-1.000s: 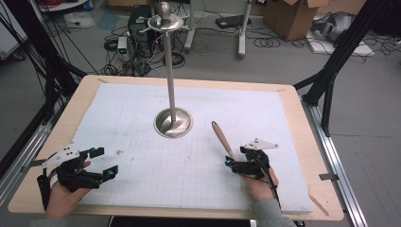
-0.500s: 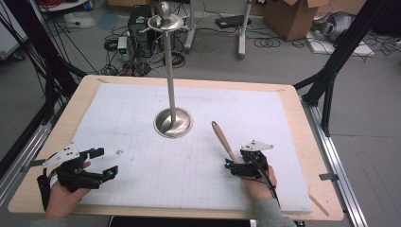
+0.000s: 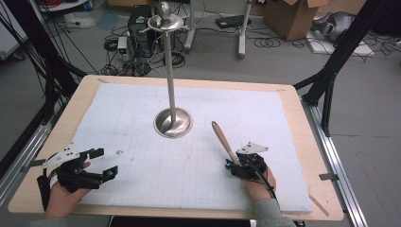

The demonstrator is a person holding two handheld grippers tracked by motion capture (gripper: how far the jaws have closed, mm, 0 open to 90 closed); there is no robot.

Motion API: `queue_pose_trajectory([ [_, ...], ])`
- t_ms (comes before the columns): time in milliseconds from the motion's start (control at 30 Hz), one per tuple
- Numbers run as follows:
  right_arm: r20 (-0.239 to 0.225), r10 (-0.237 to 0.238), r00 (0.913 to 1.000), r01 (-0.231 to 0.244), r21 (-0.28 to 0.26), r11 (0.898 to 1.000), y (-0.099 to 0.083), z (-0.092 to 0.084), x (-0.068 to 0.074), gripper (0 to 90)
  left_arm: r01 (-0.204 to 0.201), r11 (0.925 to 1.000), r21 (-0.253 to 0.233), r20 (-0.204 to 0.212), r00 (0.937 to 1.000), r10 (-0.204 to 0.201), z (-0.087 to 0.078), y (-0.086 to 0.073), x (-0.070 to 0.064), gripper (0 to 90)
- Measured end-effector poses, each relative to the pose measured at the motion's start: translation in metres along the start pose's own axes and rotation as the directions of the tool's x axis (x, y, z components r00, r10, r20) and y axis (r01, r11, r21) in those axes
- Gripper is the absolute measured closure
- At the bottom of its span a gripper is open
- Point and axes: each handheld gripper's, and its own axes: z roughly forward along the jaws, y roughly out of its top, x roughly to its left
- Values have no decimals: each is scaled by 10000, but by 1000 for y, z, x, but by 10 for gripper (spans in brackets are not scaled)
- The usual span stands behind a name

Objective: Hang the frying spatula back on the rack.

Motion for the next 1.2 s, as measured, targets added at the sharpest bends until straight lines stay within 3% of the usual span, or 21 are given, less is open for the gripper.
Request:
queue_pose_trajectory([
  [433,-212,-122,9997,121,-16,9999,-1,-1,0,654,15,10000,-8,-32,10000,-15,-1,-1,1,25],
  [800,-245,97,9997,-96,10,10000,-3,-3,-1,750,-3,10000,6,-56,10000,3,-1,-1,0,25],
  [1067,-93,1,10000,-1,-46,10000,-3,-3,1,758,0,10000,14,-57,10000,0,-1,-1,1,25],
  [1200,-248,120,9996,-121,-52,9999,-3,-3,-1,763,16,10000,-9,-74,10000,-16,-1,0,1,25],
])
